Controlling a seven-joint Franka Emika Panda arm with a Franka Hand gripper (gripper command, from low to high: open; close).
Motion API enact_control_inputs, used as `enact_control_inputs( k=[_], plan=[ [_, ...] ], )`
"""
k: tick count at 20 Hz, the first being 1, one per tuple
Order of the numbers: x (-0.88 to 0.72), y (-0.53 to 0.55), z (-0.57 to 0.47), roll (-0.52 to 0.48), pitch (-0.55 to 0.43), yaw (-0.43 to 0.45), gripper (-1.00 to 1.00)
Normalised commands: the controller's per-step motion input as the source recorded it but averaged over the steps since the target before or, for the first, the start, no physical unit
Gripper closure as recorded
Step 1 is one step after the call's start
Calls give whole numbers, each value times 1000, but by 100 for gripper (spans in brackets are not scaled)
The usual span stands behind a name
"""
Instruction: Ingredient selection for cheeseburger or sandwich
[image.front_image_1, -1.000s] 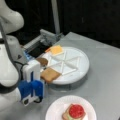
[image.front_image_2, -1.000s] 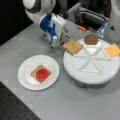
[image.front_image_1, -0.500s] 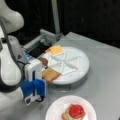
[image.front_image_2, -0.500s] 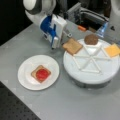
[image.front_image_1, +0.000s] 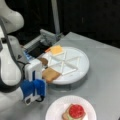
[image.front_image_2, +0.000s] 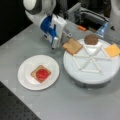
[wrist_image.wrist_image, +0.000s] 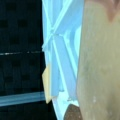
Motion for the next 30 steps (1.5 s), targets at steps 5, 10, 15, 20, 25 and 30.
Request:
enact_control_inputs(
  k=[5,10,15,20,25,30],
  plan=[
    [31,29,51,48,36,-56,100],
    [25,14,61,33,45,-50,100],
    [18,17,65,22,46,-48,100],
    [9,17,71,8,47,-43,100],
    [-10,15,107,-13,61,-33,100],
    [-22,-91,211,-29,103,-2,100]
  ],
)
